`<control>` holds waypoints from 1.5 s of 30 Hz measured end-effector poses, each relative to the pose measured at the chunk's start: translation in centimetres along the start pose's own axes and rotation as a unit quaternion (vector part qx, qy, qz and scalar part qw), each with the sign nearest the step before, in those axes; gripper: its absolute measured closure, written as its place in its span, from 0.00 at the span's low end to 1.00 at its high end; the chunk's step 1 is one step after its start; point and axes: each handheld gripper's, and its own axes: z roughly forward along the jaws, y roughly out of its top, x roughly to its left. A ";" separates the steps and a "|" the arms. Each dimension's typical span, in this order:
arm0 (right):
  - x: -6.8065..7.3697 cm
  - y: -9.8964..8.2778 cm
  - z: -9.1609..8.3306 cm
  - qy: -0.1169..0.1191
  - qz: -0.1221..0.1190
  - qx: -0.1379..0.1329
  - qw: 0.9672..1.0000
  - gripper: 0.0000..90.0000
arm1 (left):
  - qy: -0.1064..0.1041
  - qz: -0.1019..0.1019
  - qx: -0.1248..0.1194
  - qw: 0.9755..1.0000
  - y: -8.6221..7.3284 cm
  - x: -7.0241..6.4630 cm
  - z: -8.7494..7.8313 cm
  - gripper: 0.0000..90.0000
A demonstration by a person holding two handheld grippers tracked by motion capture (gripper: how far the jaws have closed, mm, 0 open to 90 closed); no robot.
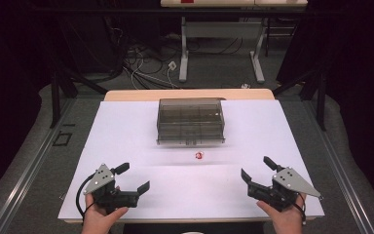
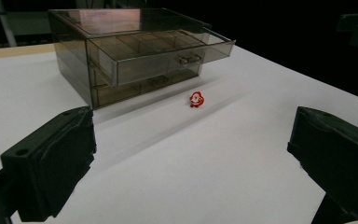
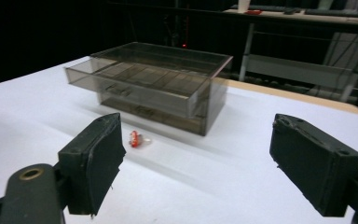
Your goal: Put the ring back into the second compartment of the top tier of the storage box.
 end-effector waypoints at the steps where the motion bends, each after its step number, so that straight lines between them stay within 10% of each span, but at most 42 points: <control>1: 0.2 -0.2 0.2 0.006 0.002 0.002 1.000 0.19 | -0.005 -0.006 0.000 1.000 0.0 0.0 0.2 0.02; 45: 2.7 0.0 6.5 0.081 -0.042 0.063 0.994 0.26 | 0.006 0.028 0.018 0.999 -0.3 -1.2 0.6 0.05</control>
